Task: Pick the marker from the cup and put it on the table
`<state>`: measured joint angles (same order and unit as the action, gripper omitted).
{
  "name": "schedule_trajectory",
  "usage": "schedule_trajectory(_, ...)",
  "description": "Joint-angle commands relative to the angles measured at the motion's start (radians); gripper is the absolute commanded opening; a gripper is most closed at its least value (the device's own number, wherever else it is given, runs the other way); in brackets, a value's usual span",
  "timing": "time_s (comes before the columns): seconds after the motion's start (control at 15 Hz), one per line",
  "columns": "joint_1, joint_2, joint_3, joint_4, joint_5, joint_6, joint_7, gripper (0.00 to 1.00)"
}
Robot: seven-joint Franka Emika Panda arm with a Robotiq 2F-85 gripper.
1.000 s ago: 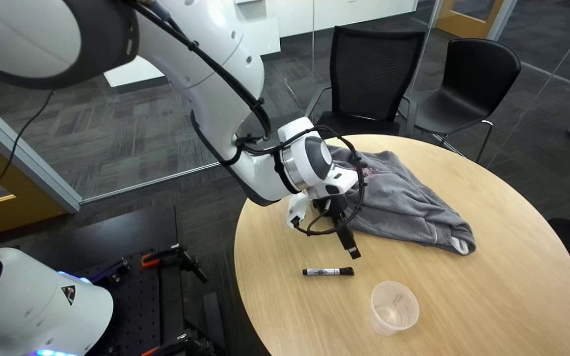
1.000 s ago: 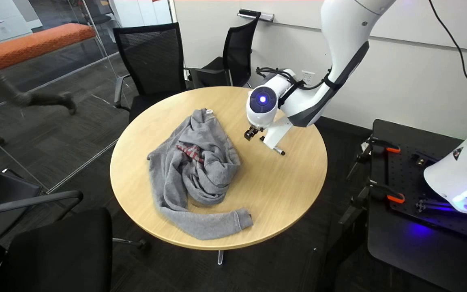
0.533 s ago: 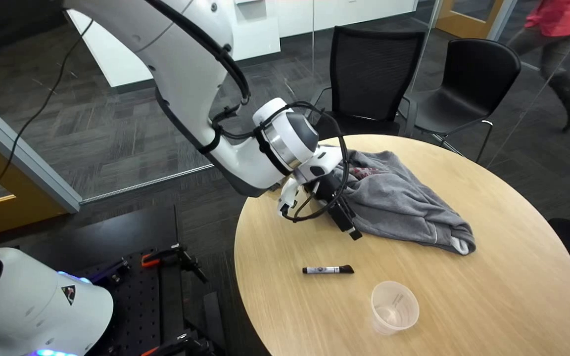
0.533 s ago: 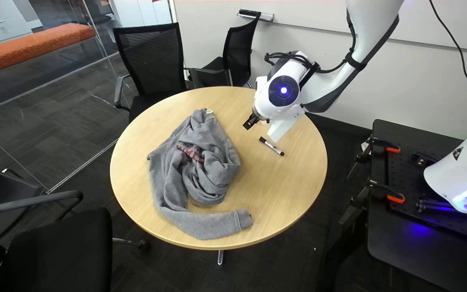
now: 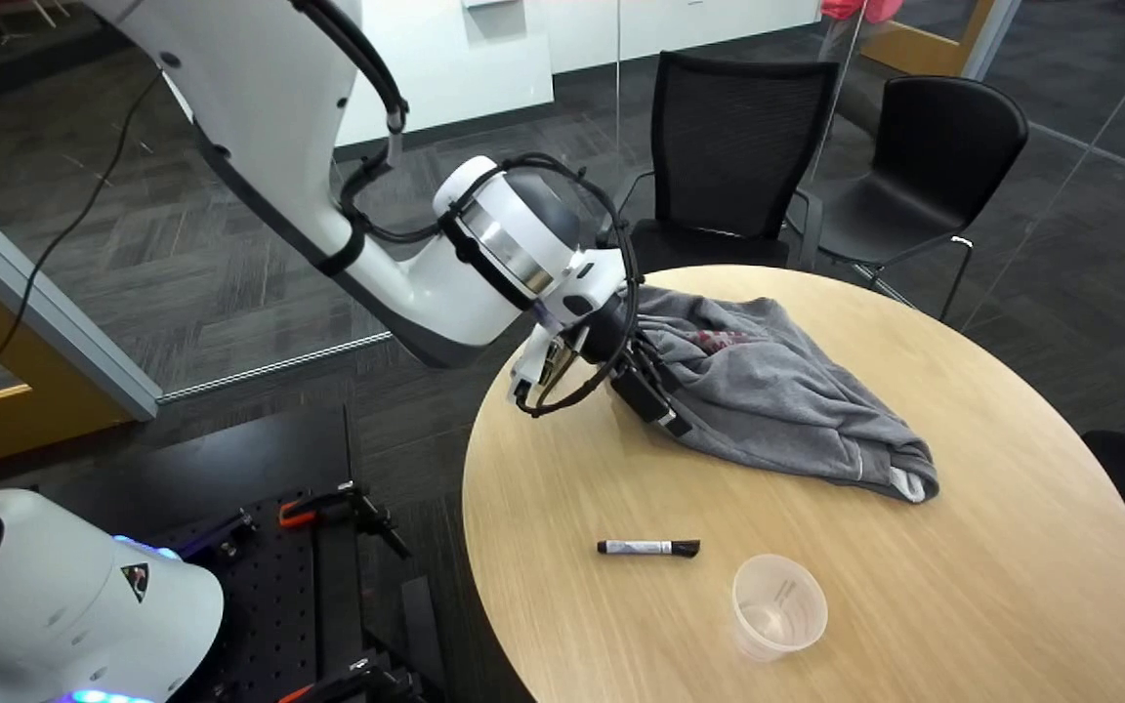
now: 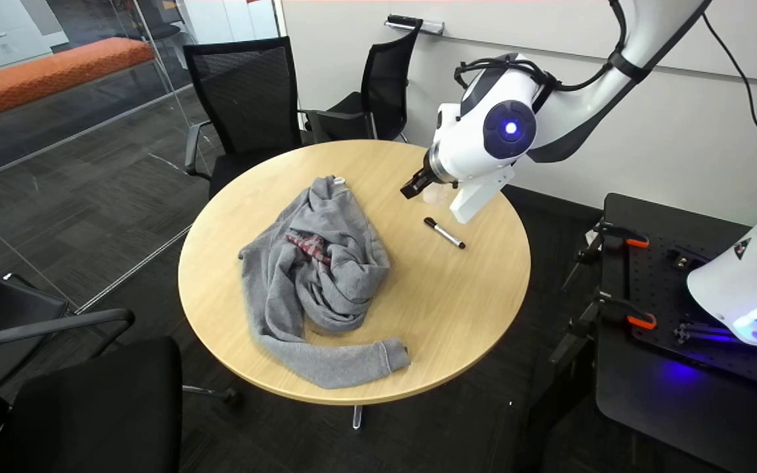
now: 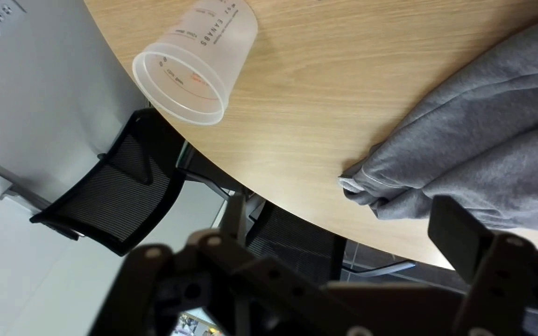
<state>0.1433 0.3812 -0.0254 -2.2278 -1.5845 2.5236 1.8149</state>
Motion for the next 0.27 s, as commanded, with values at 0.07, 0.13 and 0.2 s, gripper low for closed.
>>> schedule_trajectory(0.07, -0.042, -0.017, 0.046, -0.014, -0.004, -0.012, -0.004, 1.00)
schedule_trajectory(0.13, -0.043, -0.019, 0.047, -0.017, -0.004, -0.012, -0.004, 1.00)
schedule_trajectory(0.2, -0.043, -0.019, 0.047, -0.017, -0.004, -0.012, -0.004, 1.00)
